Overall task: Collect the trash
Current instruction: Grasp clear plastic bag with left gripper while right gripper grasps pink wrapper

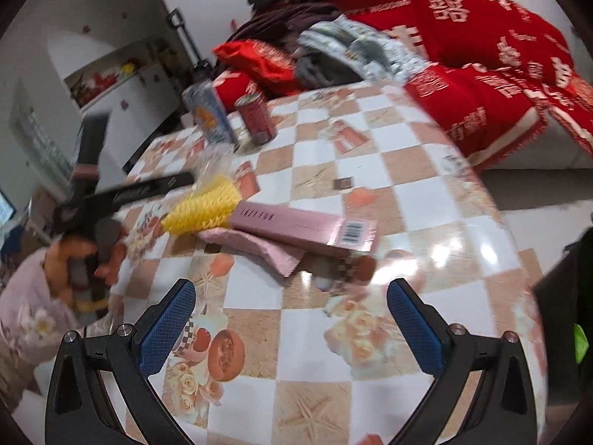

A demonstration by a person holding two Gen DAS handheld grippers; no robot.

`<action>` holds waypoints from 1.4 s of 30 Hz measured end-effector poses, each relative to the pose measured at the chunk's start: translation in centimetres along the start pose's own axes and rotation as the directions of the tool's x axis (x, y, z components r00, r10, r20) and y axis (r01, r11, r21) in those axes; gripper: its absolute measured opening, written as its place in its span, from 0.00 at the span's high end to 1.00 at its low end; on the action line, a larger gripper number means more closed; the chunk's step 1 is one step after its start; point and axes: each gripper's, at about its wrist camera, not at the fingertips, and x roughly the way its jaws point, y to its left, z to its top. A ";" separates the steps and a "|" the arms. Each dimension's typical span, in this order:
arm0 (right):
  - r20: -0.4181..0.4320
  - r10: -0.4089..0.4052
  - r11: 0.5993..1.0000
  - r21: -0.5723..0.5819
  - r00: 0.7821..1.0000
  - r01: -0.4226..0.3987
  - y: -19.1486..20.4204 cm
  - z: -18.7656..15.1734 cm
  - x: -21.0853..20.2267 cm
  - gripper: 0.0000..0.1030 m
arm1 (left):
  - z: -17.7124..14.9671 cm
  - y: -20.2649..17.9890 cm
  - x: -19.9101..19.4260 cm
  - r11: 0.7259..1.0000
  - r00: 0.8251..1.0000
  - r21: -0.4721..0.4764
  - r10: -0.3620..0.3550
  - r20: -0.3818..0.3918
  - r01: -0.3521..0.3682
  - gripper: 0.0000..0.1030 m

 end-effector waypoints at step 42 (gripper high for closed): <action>-0.036 0.060 0.991 -0.115 0.998 -0.063 5.2 -1.6 1.4 0.90 | -3.2 0.2 -6.4 0.997 0.993 0.056 -0.062 0.104 0.056 0.00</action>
